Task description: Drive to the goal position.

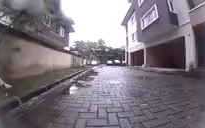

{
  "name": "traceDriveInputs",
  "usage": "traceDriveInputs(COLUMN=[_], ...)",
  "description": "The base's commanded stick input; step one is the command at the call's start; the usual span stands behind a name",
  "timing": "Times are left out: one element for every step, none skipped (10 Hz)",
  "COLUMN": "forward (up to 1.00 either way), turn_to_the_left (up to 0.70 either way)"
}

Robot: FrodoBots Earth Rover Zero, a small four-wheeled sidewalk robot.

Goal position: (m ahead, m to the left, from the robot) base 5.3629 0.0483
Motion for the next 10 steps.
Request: traceDriveInputs(forward=[0.85,0.85,0.85,0.85,0.85,0.62,0.09,0.00,0.00,0.00], turn_to_the_left=[0.00,0.00,0.00,0.00,0.00,0.00,0.00,0.00,0.00,0.00])
